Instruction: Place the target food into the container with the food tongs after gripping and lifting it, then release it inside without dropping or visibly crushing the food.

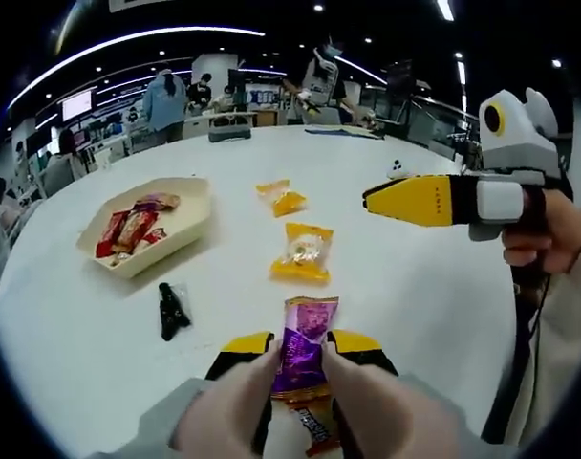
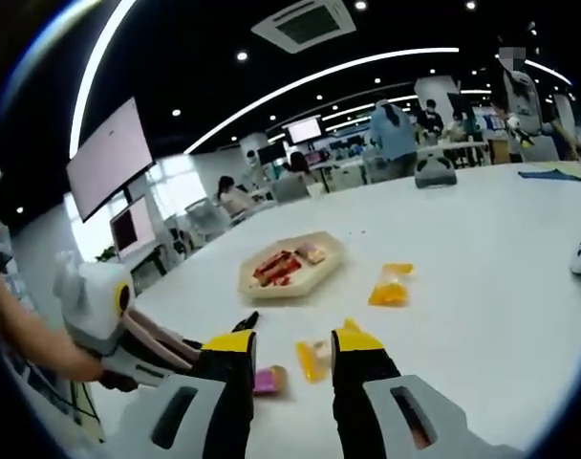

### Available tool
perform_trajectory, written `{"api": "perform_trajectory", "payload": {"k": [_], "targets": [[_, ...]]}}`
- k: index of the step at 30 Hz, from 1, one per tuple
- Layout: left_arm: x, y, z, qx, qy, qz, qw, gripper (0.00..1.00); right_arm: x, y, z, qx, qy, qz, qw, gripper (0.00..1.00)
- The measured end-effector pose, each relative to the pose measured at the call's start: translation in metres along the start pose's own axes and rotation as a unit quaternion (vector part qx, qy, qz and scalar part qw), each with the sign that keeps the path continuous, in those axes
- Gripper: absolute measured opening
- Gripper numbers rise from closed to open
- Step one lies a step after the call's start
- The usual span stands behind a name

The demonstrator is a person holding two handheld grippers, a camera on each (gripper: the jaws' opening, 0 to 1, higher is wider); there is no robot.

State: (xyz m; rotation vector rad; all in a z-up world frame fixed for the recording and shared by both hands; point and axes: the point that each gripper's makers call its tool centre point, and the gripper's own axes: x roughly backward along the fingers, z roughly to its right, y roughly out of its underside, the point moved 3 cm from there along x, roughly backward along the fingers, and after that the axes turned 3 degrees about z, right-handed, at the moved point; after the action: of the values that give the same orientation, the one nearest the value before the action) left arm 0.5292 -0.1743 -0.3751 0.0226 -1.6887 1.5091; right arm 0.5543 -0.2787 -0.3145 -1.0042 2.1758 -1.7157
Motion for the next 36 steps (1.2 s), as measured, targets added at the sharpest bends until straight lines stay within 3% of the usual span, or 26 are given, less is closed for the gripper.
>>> {"api": "perform_trajectory", "payload": {"k": [2,4,7,12,17,19,27,36], "targets": [[-0.001,-0.003,0.0,-0.014,-0.002,0.007,0.9999,0.2,0.001,-0.005,-0.011,0.043,-0.014,0.006,0.999,0.33],[-0.002,-0.005,-0.002,0.014,-0.007,0.013,0.9998,0.2,0.001,-0.005,-0.018,0.061,-0.021,0.007,0.9979,0.34],[0.001,-0.01,-0.004,0.011,-0.013,0.021,0.9996,0.2,0.005,-0.01,-0.026,0.067,-0.027,0.01,0.9973,0.35],[0.009,-0.018,-0.009,0.016,-0.021,0.025,0.9993,0.2,0.006,-0.038,-0.027,0.074,-0.03,0.03,0.9963,0.36],[0.019,-0.036,-0.026,0.041,-0.049,0.06,0.9961,0.2,0.001,-0.063,-0.029,0.082,-0.042,0.037,0.995,0.37],[0.022,-0.037,-0.028,0.039,-0.052,0.063,0.9959,0.2,-0.003,-0.063,-0.035,0.094,-0.065,0.032,0.9929,0.4],[0.031,-0.041,-0.034,0.044,-0.064,0.078,0.9939,0.2,-0.007,-0.054,-0.047,0.102,-0.084,0.014,0.9912,0.41],[0.029,-0.046,-0.036,0.05,-0.061,0.077,0.9939,0.2,0.002,-0.045,-0.042,0.076,-0.071,0.014,0.9945,0.41]]}}
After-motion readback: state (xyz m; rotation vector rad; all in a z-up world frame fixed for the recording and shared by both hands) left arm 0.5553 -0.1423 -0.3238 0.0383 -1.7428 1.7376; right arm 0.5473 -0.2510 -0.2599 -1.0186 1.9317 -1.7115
